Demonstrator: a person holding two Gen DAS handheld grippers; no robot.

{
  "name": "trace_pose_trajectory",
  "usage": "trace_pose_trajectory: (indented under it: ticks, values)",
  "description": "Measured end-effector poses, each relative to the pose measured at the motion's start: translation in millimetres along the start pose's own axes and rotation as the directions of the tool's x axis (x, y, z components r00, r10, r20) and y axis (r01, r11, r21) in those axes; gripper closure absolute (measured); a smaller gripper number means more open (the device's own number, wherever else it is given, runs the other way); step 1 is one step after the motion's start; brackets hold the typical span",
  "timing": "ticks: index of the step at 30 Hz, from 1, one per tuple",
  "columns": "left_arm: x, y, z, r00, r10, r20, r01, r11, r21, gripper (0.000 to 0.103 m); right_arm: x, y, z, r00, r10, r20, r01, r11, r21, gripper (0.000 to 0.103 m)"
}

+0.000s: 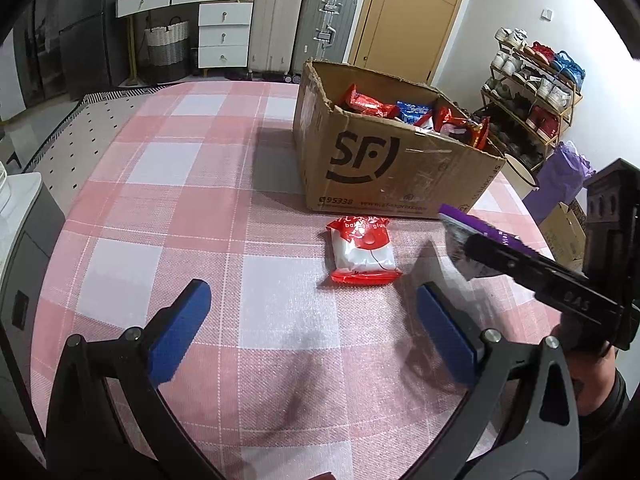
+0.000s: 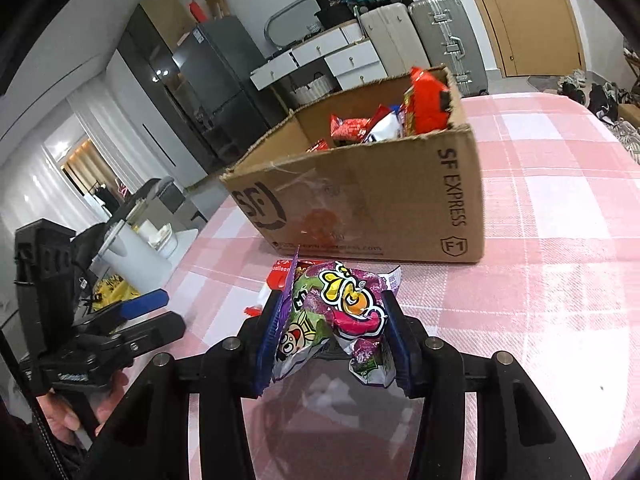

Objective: Organize snacks
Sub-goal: 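Grasp the purple candy bag with the right gripper, then grasp the red-and-white balloon glue pack with the left gripper while the right gripper holds the candy bag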

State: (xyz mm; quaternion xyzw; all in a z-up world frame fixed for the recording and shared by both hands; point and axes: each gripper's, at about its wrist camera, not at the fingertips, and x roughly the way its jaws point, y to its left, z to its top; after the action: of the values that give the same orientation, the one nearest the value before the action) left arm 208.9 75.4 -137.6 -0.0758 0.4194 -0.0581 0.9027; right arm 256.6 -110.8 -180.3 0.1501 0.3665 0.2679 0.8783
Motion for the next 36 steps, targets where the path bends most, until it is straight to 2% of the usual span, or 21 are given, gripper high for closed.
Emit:
trace_pose_trajectory:
  ticks: [11,18,36]
  values:
    - [4.2,-13.2,3.6,1.000,0.013,-0.020,-0.012,1.000,0.028,0.001,-59.9,-19.6,-10.7,0.998,-0.019,0.065,0.018,1.000,0.024,0.056]
    - [22.8,-20.2,8.8,0.999,0.026,-0.046,-0.024,0.999,0.034,0.001,-79.6,-30.9,-21.8,0.998,-0.017,0.058,0.015,0.999,0.030,0.056]
    - [98.3,-39.5,29.5,0.986,0.084,-0.145,-0.076,0.995,0.065,0.001,-79.3,-46.1,-20.2,0.998,0.020,0.061,-0.023,0.998,0.053,0.056]
